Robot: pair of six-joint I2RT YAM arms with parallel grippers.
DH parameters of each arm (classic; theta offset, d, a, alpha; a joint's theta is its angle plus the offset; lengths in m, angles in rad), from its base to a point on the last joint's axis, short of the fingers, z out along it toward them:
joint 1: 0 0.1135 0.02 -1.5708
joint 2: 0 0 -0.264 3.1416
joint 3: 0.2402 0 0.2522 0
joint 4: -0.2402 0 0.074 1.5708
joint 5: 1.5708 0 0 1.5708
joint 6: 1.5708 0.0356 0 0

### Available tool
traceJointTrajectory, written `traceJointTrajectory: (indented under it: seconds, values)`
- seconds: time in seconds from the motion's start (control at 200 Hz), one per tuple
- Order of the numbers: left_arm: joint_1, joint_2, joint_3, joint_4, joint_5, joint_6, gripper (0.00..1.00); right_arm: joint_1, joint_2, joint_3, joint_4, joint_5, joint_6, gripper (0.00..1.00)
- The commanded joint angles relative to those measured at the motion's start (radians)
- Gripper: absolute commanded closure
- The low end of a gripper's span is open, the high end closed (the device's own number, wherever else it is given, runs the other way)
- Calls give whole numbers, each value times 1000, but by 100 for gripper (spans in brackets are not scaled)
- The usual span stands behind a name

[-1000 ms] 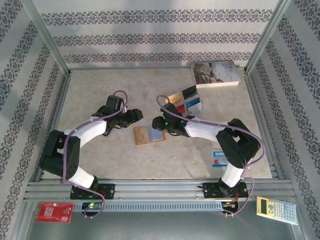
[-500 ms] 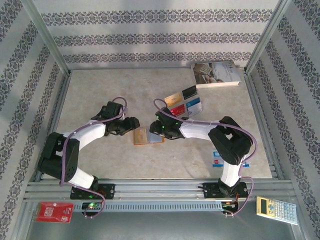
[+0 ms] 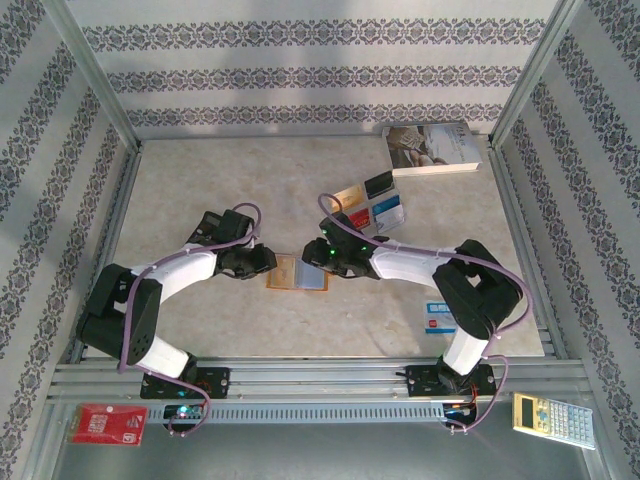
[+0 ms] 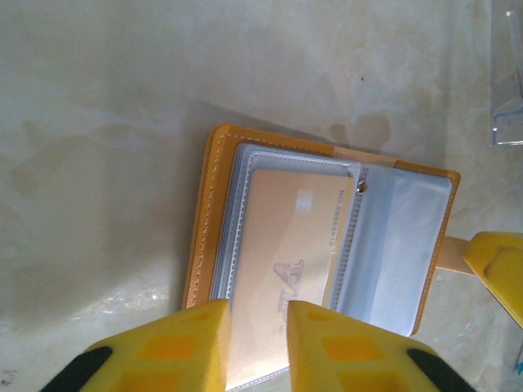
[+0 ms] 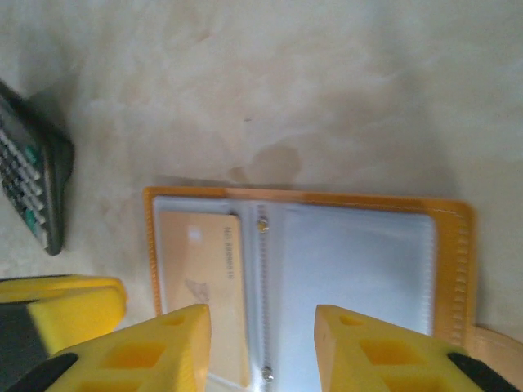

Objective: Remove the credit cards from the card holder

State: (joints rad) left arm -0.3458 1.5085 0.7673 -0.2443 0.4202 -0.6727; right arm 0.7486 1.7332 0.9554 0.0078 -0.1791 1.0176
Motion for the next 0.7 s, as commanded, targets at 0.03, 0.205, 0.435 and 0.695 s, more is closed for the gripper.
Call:
traceJointTrajectory:
  seconds: [0.03,0.205,0.435,0.695]
  values:
    - [-12,34,35,-48,-15,30,80,18,49,51,29,-65,-41,67]
    - [-18,75,58,-40,13,30,84,20,101,83,29,-102,-47,74]
    - [-20,100,74,-55,-2,40,87,14,140,95,36,-128,-52,76]
    - [-22,119,59,-53,-14,39,89,11,170,99,46,-145,-51,80]
